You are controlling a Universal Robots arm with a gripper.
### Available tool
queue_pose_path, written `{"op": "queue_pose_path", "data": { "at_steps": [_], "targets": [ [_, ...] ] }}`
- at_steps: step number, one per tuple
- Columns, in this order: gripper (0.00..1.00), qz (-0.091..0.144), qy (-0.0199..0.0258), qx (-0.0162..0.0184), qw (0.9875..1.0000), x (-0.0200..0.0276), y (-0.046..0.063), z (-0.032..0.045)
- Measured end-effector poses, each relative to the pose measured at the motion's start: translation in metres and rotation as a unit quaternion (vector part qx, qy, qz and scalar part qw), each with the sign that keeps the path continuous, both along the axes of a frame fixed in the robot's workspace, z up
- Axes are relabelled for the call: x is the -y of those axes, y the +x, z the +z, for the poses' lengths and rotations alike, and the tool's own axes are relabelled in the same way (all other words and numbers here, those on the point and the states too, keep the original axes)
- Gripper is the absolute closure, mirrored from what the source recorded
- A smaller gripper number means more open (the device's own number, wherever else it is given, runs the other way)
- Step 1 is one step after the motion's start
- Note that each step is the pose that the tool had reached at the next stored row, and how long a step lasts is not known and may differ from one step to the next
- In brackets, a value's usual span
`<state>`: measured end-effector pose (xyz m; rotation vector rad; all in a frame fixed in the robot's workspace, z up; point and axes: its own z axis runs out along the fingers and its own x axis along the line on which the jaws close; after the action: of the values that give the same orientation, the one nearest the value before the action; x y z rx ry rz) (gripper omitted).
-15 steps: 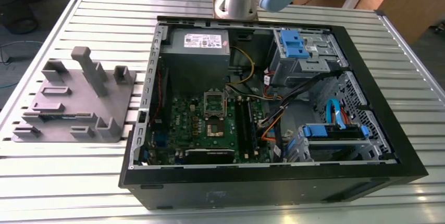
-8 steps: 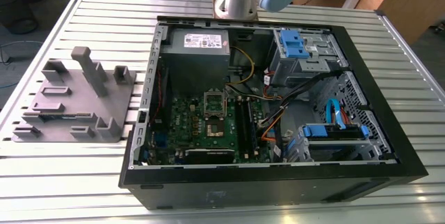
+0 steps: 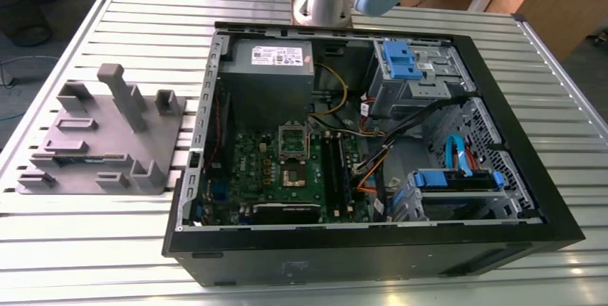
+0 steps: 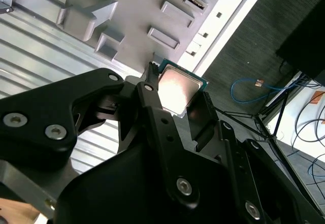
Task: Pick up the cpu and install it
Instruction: 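Pick up the cpu and move it towards the insertion slot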
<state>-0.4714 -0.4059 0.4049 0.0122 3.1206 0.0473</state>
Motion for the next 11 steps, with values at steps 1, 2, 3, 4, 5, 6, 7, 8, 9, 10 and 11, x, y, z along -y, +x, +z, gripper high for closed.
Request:
{"op": "queue_pose_path", "data": {
  "at_steps": [1, 2, 3, 4, 5, 6, 7, 8, 9, 10, 11],
  "targets": [
    [0.53, 0.0, 0.0, 0.0, 1.0, 0.0, 0.0, 0.0005],
    [0.53, 0.0, 0.0, 0.0, 1.0, 0.0, 0.0, 0.001],
    [0.53, 0.0, 0.0, 0.0, 1.0, 0.0, 0.0, 0.0014],
    [0.53, 0.0, 0.0, 0.0, 1.0, 0.0, 0.0, 0.0019],
    [0.53, 0.0, 0.0, 0.0, 1.0, 0.0, 0.0, 0.0022],
    [0.53, 0.0, 0.0, 0.0, 1.0, 0.0, 0.0, 0.0027],
    [0.53, 0.0, 0.0, 0.0, 1.0, 0.0, 0.0, 0.0032],
    [0.53, 0.0, 0.0, 0.0, 1.0, 0.0, 0.0, 0.0039],
    [0.53, 0.0, 0.0, 0.0, 1.0, 0.0, 0.0, 0.0045],
    [0.53, 0.0, 0.0, 0.0, 1.0, 0.0, 0.0, 0.0051],
    [0.53, 0.0, 0.0, 0.0, 1.0, 0.0, 0.0, 0.0057]
  ]
}}
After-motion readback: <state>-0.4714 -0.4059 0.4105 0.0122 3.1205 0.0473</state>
